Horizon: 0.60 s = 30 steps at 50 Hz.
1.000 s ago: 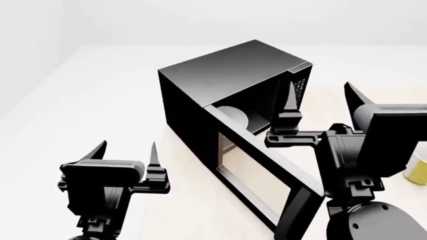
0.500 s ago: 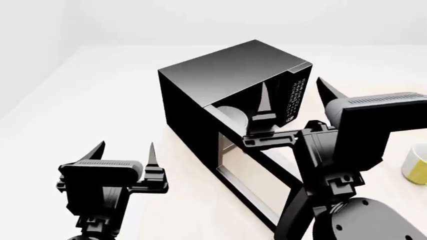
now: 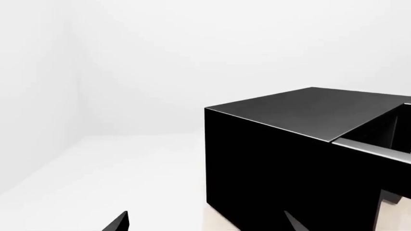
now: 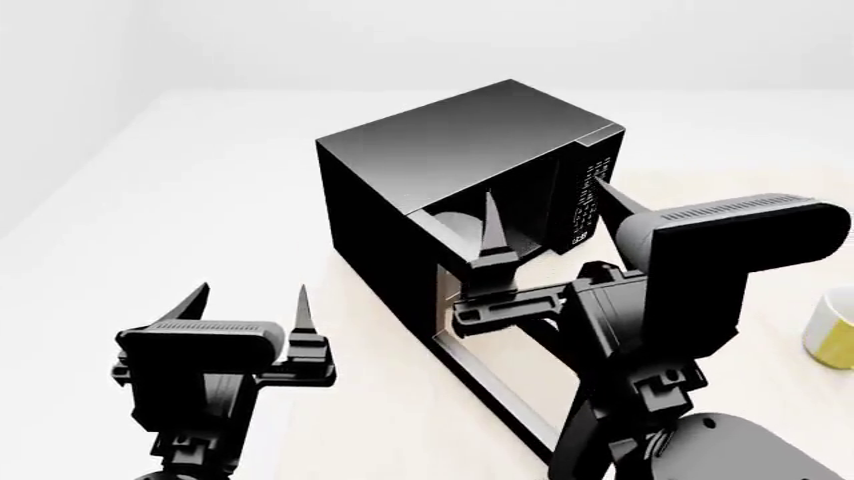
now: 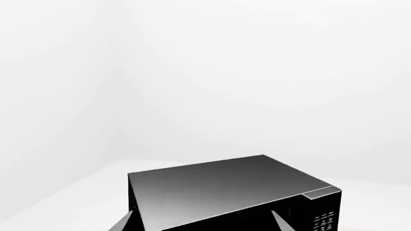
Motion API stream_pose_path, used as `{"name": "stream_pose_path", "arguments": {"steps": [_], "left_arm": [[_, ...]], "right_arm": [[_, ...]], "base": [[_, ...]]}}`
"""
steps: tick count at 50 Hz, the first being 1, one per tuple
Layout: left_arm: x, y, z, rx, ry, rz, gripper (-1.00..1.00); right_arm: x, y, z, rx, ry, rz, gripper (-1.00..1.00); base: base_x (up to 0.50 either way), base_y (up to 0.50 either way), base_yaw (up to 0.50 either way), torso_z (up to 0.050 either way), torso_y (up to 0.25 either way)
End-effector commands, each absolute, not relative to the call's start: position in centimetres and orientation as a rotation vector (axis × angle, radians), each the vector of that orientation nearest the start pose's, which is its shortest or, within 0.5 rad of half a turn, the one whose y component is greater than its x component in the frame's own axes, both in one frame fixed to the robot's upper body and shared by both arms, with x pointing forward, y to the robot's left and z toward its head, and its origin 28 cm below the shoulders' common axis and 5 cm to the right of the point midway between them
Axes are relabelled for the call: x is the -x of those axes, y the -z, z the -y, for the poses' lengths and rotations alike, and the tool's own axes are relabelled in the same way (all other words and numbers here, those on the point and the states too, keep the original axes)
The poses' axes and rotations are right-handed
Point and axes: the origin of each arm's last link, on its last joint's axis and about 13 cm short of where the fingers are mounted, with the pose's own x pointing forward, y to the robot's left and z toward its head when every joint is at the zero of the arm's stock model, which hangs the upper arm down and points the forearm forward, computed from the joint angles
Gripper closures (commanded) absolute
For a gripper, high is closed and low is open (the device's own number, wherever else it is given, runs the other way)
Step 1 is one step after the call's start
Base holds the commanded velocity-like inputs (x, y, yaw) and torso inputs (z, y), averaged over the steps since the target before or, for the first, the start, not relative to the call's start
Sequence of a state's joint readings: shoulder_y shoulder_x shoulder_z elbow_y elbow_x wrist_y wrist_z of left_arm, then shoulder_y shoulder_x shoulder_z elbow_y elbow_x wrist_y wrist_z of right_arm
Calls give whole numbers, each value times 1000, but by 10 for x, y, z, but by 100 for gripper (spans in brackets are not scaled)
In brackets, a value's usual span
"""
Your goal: Close the microwave.
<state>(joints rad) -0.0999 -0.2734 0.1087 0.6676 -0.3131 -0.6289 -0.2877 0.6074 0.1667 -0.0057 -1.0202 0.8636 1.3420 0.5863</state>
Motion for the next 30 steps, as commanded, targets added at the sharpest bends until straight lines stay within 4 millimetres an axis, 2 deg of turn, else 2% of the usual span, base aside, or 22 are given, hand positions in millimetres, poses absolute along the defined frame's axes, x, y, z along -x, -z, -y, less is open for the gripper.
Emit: {"name": "stream_pose_path", "arguments": {"steps": [1,30], "left_arm": [[-201,-126,-215,-22,7,88,-100],[-201,-127,-217,-26,1,90,-100]], "right_arm": [[-179,-226,64,13,-254,187,-100],[-174,-210,54,95,-332,155,-100]], "base": [[0,0,0,0,0],[0,0,0,0,0]]}}
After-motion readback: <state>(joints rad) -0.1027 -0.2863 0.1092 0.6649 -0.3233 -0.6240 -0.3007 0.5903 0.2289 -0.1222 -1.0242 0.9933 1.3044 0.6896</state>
